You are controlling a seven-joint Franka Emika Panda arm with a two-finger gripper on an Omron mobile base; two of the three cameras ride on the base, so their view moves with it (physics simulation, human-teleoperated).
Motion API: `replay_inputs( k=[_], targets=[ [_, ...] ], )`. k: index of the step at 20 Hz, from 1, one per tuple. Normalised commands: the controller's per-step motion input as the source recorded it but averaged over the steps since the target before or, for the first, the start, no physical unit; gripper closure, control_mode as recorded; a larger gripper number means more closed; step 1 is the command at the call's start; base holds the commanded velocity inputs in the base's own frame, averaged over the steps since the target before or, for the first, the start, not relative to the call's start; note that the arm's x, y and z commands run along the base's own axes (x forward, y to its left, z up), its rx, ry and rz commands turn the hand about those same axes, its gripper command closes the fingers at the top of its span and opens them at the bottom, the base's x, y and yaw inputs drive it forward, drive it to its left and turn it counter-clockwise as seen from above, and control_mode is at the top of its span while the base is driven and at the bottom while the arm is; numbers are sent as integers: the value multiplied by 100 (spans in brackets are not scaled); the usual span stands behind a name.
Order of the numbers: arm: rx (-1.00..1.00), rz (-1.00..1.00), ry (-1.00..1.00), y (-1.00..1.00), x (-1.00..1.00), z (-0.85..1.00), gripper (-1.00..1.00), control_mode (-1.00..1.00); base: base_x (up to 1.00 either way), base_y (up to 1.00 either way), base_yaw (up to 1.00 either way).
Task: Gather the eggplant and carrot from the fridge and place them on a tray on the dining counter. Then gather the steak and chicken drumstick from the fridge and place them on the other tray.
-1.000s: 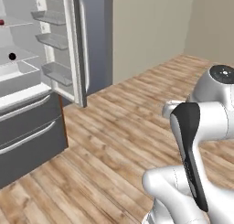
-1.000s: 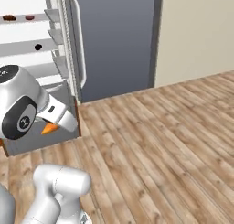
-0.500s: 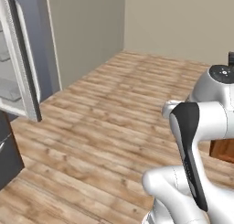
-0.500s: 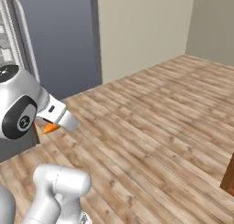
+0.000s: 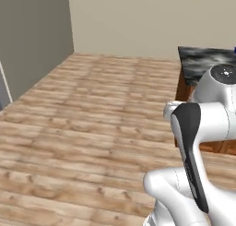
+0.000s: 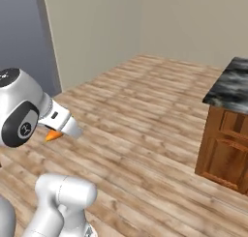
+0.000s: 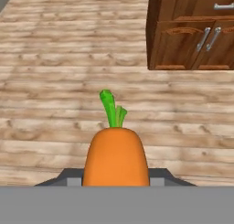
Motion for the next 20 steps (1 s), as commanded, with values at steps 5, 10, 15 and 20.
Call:
replay_inputs(
  k=[5,10,15,20],
  targets=[
    [0,0,0,0,0,0,100,100,29,0,-37],
    [0,0,0,0,0,0,100,100,50,13,-34],
    [0,0,0,0,0,0,100,100,68,65,-31],
    [0,0,0,0,0,0,100,100,68,79,-24]
  ],
)
